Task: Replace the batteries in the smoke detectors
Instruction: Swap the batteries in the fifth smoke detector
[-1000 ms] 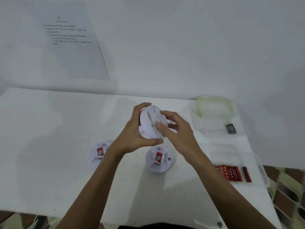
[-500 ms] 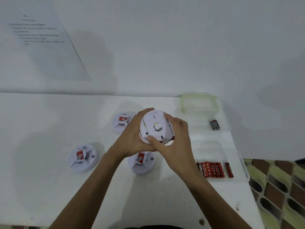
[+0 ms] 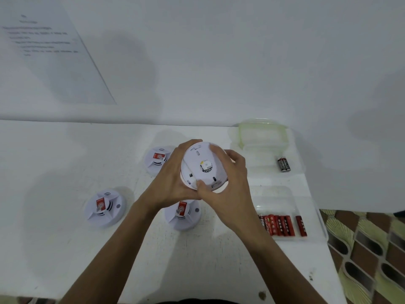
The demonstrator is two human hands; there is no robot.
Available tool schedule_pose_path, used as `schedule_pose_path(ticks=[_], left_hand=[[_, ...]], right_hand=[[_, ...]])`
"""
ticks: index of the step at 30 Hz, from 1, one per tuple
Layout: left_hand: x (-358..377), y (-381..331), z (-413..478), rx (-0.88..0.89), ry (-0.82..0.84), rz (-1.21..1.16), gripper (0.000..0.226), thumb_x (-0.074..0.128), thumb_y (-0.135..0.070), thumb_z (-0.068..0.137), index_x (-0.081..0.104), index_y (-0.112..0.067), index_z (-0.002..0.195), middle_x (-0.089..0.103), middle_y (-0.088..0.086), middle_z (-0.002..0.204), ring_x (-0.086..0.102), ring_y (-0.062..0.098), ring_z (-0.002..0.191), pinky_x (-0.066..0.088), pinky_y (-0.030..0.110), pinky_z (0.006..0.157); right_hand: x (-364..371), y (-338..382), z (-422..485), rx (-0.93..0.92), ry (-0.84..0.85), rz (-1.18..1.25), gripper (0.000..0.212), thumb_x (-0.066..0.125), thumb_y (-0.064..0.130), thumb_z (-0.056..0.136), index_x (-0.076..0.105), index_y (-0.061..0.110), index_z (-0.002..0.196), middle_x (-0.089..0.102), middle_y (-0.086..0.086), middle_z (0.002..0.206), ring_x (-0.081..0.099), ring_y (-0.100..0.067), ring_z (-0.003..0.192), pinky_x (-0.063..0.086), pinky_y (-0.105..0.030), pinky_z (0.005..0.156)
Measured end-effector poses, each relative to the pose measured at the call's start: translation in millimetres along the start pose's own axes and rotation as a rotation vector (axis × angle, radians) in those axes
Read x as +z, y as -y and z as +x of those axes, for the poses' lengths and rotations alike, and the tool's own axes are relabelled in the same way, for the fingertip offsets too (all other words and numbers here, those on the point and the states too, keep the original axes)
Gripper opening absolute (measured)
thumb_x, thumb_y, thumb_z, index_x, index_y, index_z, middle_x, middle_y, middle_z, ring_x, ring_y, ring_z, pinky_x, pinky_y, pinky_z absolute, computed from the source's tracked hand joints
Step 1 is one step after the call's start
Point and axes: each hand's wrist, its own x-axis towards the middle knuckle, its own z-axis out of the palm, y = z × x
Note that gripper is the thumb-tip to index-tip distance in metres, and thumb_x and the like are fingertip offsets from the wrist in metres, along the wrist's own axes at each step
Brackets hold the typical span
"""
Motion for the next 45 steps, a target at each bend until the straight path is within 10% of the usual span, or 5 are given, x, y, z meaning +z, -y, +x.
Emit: schedule_pose_path(ticks=[6,16,21,31,45], left_hand=[[-1,8,-6,-0.034,0.021,0.034,0.087,0.076,-0.058,0.061,0.029,-0.051,0.134,0.042,-0.028,0.136,0.040,0.003,0.130,0.034,0.022,0.107],[7,-7,0,0.079,-0.006,0.117,0.085,0.077,-0.045,0.061,0.035,-0.033,0.134,0.043,-0.016,0.137,0.043,0.006,0.126,0.037,0.033,0.107],[14,-4,-1,0.079,0.025,0.122,0.081,0.067,-0.070,0.066,0.027,-0.051,0.133,0.035,-0.029,0.138,0.037,-0.003,0.128,0.027,0.013,0.106],[18,16,-4,-0.052,0.058,0.046,0.087,0.056,-0.079,0.066,0.024,-0.032,0.131,0.034,-0.015,0.135,0.034,-0.018,0.122,0.026,0.016,0.111],[-9,27,-9,-0.096,-0.074,0.204,0.098,0.080,-0.059,0.050,0.025,-0.048,0.131,0.037,-0.029,0.131,0.043,0.005,0.123,0.039,0.030,0.104]], right_hand=[[-10,-3,5,-0.035,0.135,-0.046,0.075,0.069,0.038,0.073,0.037,0.041,0.140,0.030,0.011,0.139,0.035,-0.011,0.131,0.045,-0.022,0.099],[-5,-2,-9,-0.022,-0.096,0.012,0.062,0.079,0.020,0.078,0.045,0.024,0.129,0.037,0.008,0.135,0.044,0.000,0.122,0.051,-0.015,0.088],[-22,-2,6,0.100,-0.079,0.049,0.022,0.071,0.018,0.085,0.055,0.025,0.099,0.046,0.013,0.116,0.051,0.002,0.109,0.052,-0.031,0.091],[-20,10,7,0.043,-0.105,-0.171,0.021,0.072,0.024,0.080,0.053,0.022,0.089,0.048,0.008,0.108,0.043,-0.008,0.102,0.035,-0.009,0.072],[-78,-7,35,0.122,0.141,0.227,0.012,0.071,0.007,0.085,0.063,0.012,0.080,0.061,0.006,0.071,0.056,-0.008,0.067,0.050,-0.019,0.064]])
